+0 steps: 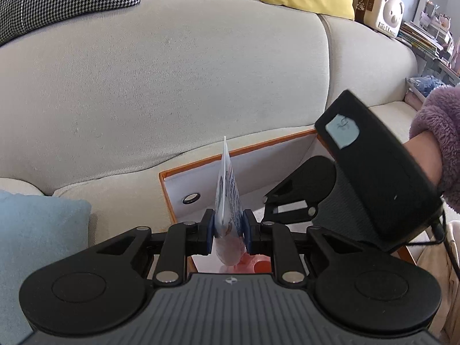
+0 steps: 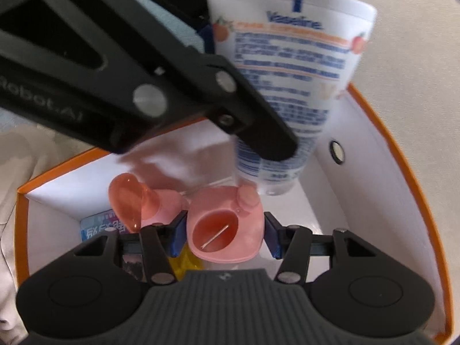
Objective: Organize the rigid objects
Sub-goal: 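Carry the pink cylinder and Vaseline tube over the shoebox with both tools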
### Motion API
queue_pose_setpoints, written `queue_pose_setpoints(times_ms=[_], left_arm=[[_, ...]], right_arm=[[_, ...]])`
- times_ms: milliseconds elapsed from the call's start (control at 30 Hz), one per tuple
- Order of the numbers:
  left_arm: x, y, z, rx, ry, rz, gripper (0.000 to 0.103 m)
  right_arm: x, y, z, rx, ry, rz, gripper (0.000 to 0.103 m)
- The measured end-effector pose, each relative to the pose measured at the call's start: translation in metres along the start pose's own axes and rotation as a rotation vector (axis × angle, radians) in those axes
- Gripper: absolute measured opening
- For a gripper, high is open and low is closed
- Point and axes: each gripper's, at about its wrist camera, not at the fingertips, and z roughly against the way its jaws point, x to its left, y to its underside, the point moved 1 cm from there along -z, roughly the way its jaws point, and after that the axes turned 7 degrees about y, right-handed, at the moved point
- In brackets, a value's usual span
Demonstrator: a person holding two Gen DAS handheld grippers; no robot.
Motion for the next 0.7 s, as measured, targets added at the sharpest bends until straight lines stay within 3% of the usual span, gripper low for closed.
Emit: queue_pose_setpoints(times_ms=[167, 233, 367, 467, 567, 700], left_arm=[[0.004, 0.002, -0.003, 0.003, 0.004, 0.008, 0.023], [0.005, 0.001, -0.004, -0.001, 0.003, 0.013, 0.023], [0.005, 0.001, -0.001, -0.018, 0.001, 0.025, 0.023], [0.004, 0.001, 0.000, -0.021, 0.000, 0.028, 0.023], [0.002, 0.001, -0.002, -0.015, -0.003, 0.025, 0.023], [0.000, -0.001, -0.001, -0.022, -0.013, 0.030, 0.023]], right_arm=[[0.003, -0.002, -0.007, 0.015, -0.012, 0.029, 0.058], [0.004, -0.002, -0.006, 0.029, 0.006, 0.030, 0.067], [0.000, 0.002, 0.002, 0.047, 0.022, 0.013, 0.068], [-0.004, 0.010, 0.010, 0.057, 0.005, -0.030, 0.064], [-0.006, 0.017, 0.017, 0.057, -0.010, -0.075, 0.053], [-0.004, 0.018, 0.017, 0.041, -0.010, -0.108, 0.052]])
